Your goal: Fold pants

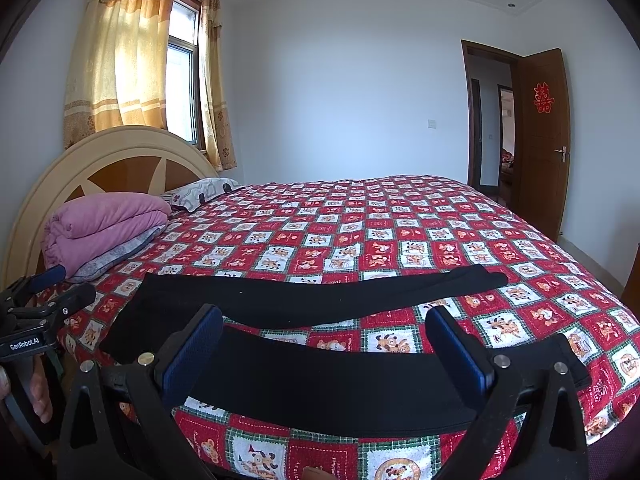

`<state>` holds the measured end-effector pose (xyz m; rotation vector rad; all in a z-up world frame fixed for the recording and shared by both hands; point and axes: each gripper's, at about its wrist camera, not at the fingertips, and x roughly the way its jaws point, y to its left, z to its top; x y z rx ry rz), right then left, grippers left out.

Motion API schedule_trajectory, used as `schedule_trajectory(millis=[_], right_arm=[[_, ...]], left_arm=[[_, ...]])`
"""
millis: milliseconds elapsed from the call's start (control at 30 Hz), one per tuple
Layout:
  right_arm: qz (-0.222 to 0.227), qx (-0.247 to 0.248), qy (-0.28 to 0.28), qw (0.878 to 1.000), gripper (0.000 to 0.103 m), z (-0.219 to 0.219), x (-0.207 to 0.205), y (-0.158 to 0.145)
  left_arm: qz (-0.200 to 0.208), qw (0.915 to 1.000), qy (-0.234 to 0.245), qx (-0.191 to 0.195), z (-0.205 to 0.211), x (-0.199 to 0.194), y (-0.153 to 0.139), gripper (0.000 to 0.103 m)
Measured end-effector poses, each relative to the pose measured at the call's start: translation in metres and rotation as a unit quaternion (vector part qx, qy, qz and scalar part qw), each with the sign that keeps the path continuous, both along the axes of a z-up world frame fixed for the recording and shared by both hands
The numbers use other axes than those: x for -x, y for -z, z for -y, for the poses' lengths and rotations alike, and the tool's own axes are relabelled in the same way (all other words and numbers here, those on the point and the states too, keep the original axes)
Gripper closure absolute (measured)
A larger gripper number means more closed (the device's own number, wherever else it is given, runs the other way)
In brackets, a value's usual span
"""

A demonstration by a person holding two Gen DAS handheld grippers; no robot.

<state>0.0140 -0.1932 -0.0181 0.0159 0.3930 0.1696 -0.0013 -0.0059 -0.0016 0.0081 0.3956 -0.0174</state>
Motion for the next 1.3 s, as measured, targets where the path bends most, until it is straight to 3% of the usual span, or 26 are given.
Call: schedule_trajectory(millis=[1300], right_arm=[[-0.006,0.002,-0.001,1.0,0.001,-0.0006,-0.001,0.0062]], left_arm=[[-0.004,1.0,0.001,0.001,0.0018,0.0006,0.0022,0.0]])
